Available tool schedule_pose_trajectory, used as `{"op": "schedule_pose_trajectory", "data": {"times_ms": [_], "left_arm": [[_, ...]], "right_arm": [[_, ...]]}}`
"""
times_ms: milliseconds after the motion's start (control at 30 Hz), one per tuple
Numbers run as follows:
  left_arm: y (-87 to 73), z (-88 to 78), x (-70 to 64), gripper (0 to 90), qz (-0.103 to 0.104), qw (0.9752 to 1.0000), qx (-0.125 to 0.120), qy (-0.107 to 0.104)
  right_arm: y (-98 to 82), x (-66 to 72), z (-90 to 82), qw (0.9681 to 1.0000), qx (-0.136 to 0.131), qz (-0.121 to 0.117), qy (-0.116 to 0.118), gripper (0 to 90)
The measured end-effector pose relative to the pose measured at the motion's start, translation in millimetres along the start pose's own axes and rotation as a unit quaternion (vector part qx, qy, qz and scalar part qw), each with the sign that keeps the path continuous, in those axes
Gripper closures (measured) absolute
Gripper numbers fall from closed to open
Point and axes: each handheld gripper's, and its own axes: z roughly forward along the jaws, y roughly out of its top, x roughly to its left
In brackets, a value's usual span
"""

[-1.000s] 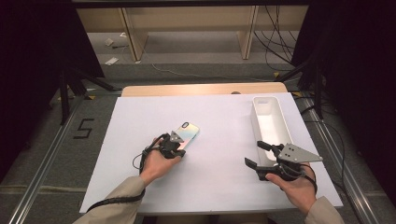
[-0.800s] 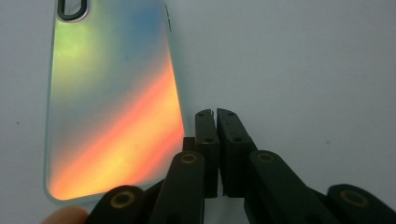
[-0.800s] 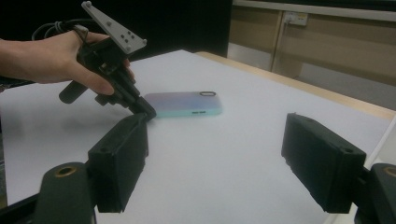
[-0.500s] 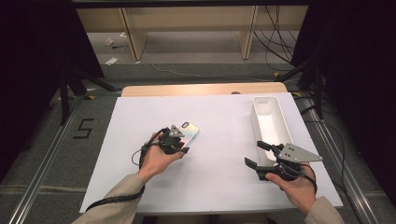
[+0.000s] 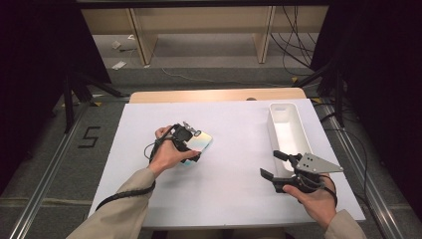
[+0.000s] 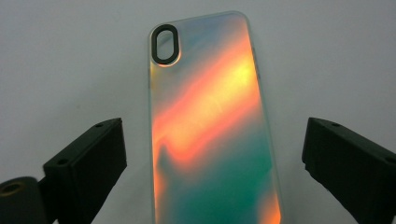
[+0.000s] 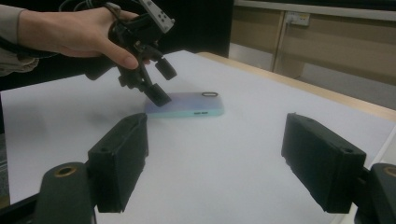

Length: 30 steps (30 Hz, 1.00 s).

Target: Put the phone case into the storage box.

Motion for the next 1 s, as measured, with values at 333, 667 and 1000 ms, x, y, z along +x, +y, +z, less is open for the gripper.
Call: {"op": "schedule_pose_trajectory", "data": {"times_ms": [333,667,1000], "left_arm": [[12.3,17.0,5.5,0.3,0.005,0.9989,0.046,-0.003],[15.7,26.0,9.2,0.0,0.006,0.9963,0.085,-0.001],[15.7,31.8,8.8,0.5,0.001,0.9942,0.108,-0.002]], "right_arm": [[0.1,0.4,0.0,1.0000,-0.001,-0.001,0.002,23.6],[0.2,0.8,0.3,1.0000,0.000,-0.001,0.003,23.6],[-0.1,1.1,0.7,1.0000,0.001,0.000,0.004,23.6]]}}
